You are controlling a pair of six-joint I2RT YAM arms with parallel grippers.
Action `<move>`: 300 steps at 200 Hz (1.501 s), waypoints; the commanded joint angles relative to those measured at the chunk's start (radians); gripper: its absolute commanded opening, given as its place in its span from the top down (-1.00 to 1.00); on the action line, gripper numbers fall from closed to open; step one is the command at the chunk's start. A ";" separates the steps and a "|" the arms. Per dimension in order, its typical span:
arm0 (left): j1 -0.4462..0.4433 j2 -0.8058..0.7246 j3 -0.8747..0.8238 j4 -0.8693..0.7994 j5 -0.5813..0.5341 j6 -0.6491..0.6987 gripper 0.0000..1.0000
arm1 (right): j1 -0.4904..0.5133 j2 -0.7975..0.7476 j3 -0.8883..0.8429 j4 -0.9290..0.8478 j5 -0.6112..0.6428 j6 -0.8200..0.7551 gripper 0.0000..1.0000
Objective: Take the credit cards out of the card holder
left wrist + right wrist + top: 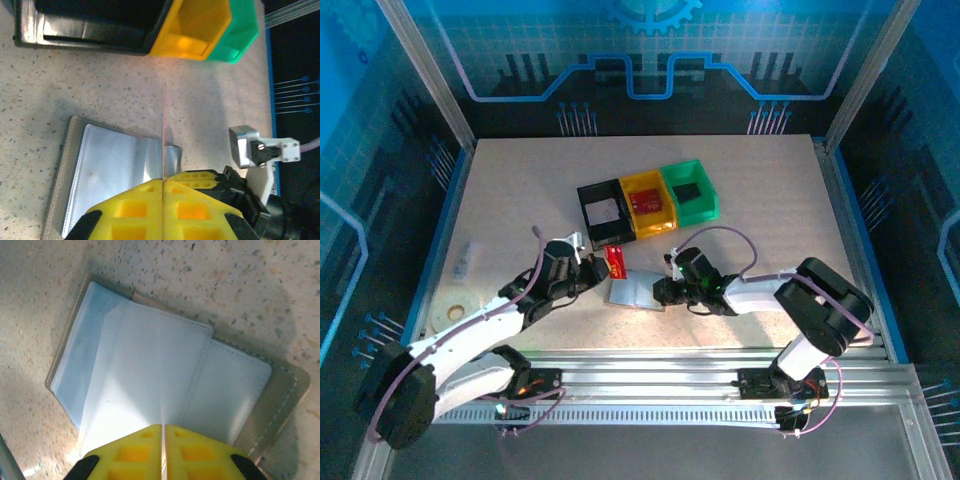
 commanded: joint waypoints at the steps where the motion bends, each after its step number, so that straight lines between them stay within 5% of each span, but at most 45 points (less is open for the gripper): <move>1: 0.007 -0.074 -0.017 -0.063 -0.039 -0.031 1.00 | 0.014 -0.073 0.025 -0.126 0.027 -0.061 0.63; 47: -0.002 -0.217 -0.048 -0.141 -0.107 -0.115 1.00 | 0.013 -0.220 0.056 -0.241 0.053 -0.113 0.06; 80: -0.051 -0.257 -0.084 -0.107 -0.157 -0.190 1.00 | 0.020 -0.247 0.016 -0.076 -0.091 0.011 -0.18; 153: -0.217 -0.288 -0.118 -0.016 -0.318 -0.282 1.00 | 0.162 -0.177 -0.075 0.439 -0.045 0.303 -0.23; 213: -0.301 -0.296 -0.163 0.056 -0.439 -0.335 1.00 | 0.296 -0.151 -0.074 0.522 0.153 0.392 -0.16; 300: -0.343 -0.355 -0.197 0.082 -0.510 -0.388 1.00 | 0.334 -0.154 -0.098 0.521 0.290 0.544 -0.12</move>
